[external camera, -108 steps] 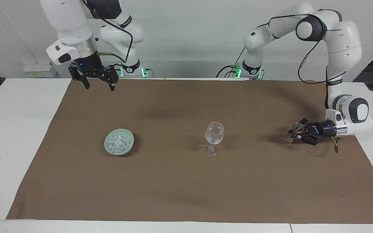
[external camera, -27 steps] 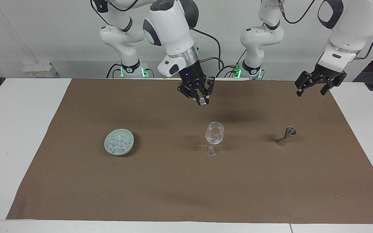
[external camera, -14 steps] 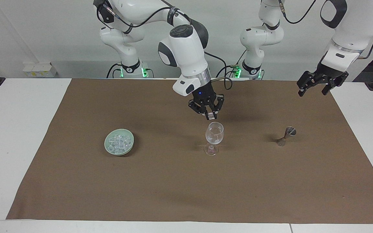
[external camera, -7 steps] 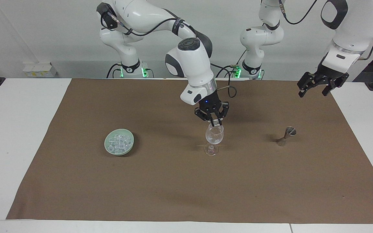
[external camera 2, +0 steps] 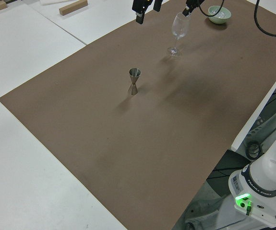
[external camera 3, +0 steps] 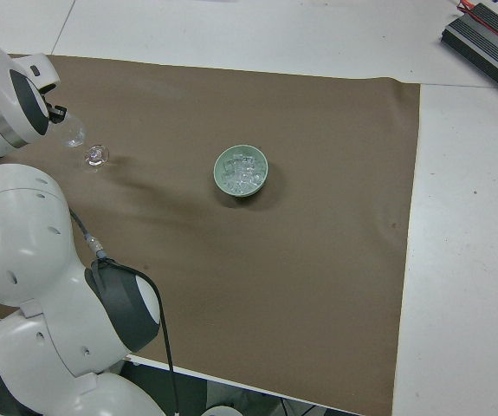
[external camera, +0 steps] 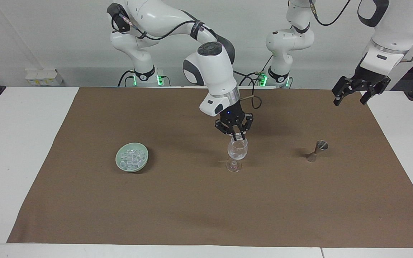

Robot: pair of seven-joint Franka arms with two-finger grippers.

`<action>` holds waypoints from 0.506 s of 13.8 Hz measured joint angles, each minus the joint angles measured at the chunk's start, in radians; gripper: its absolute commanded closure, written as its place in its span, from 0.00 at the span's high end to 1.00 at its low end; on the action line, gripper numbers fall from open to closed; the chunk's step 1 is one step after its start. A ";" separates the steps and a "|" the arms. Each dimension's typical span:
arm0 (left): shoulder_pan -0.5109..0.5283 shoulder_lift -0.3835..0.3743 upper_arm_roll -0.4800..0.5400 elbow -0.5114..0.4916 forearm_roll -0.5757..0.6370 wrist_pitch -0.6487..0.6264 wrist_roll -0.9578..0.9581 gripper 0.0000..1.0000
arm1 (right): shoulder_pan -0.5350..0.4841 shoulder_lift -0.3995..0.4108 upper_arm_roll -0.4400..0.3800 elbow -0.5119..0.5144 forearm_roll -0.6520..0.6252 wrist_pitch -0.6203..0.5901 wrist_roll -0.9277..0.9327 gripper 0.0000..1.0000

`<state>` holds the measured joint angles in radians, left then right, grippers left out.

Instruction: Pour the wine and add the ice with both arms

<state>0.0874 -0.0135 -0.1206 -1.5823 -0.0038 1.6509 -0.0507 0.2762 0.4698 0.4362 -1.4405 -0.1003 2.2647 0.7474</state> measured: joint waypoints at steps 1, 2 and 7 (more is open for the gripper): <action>0.000 0.003 0.000 0.000 0.000 0.000 0.000 1.00 | 0.000 0.000 0.000 0.000 0.000 0.000 0.000 0.23; 0.000 0.006 0.000 0.000 0.000 0.000 0.000 1.00 | 0.000 0.000 0.000 0.000 0.000 0.000 0.000 0.24; 0.000 0.025 0.000 0.000 -0.001 0.000 0.000 1.00 | 0.001 0.000 0.000 0.000 0.000 0.002 0.000 0.43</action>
<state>0.0874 0.0113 -0.1203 -1.5824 -0.0045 1.6511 -0.0511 0.2770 0.4698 0.4361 -1.4401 -0.1004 2.2664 0.7474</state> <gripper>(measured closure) 0.000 0.727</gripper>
